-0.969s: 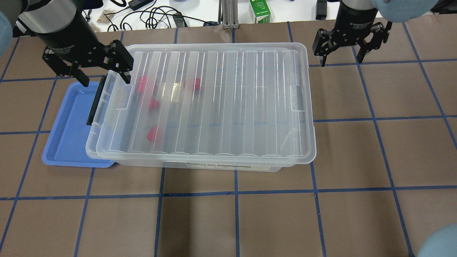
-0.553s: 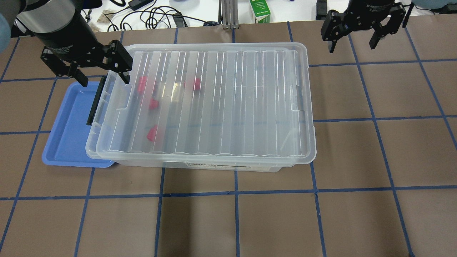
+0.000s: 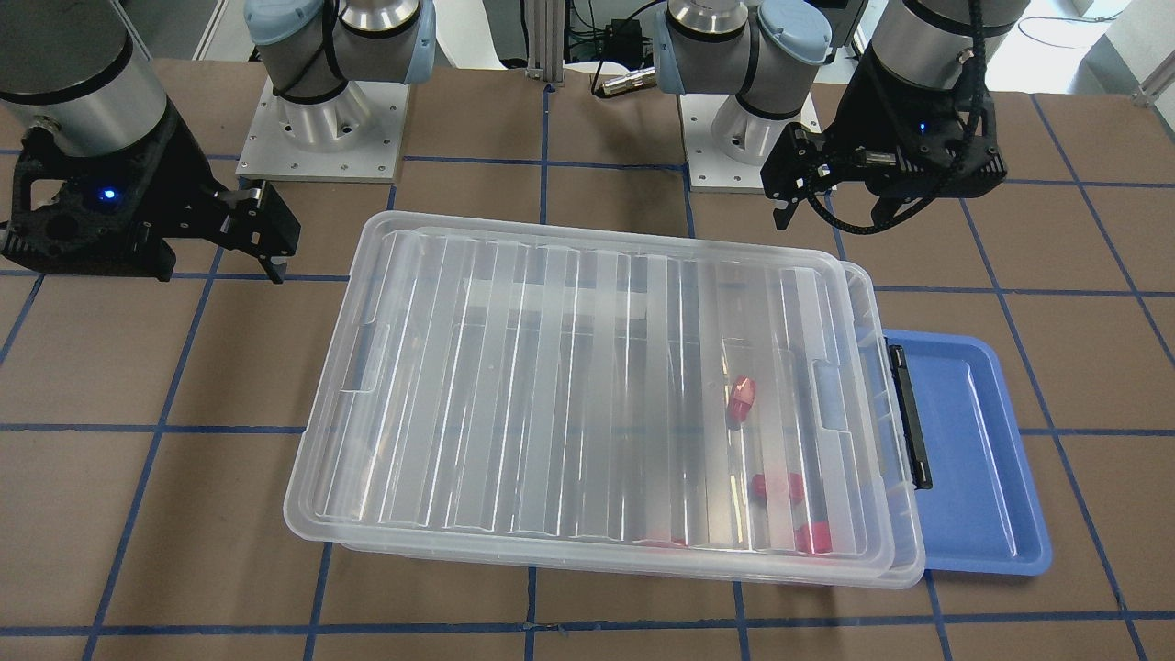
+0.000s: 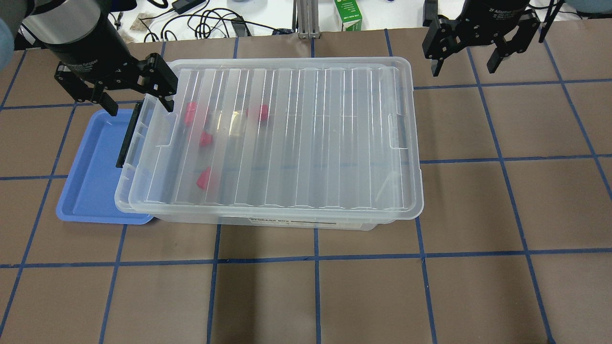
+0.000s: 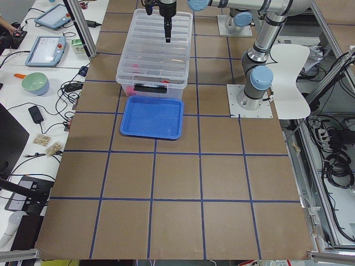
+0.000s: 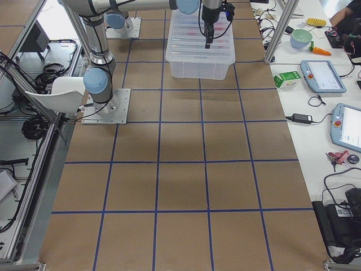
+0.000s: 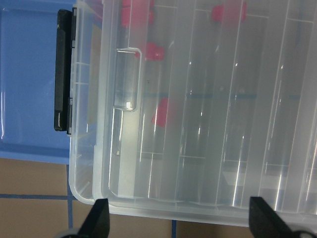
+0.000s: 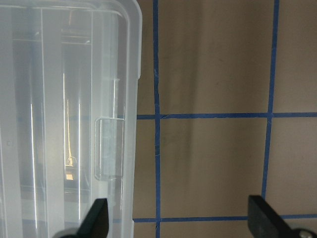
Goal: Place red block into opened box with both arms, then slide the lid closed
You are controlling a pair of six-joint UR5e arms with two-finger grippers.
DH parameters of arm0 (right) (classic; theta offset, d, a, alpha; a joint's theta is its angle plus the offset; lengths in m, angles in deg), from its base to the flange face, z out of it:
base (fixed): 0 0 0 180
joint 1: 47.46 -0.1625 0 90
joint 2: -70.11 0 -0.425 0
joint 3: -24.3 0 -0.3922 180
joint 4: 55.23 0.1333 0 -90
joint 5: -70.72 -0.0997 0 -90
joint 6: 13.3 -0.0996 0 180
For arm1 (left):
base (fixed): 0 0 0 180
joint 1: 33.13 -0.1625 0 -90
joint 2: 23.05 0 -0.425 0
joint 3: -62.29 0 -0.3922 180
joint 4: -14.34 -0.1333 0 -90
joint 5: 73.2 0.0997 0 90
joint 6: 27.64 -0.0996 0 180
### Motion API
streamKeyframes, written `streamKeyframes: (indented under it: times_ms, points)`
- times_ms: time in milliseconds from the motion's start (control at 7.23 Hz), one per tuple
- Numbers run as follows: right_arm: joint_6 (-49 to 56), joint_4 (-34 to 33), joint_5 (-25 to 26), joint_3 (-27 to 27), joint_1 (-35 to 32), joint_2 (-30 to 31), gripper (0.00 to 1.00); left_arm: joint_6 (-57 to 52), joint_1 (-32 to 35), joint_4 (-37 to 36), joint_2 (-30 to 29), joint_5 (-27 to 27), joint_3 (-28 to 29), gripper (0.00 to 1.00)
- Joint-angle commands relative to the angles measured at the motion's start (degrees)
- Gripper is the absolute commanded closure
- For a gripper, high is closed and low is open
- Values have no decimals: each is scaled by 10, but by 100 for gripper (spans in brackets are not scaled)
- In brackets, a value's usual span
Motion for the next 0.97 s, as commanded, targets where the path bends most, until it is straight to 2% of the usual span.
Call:
streamKeyframes:
  times_ms: [0, 830]
  points:
    - [-1, 6, -5, -26, -1, 3, 0, 0, 0, 0, 0, -1, 0, 0]
    - [-2, -2, 6, -31, -1, 10, 0, 0, 0, 0, 0, 0, -1, 0]
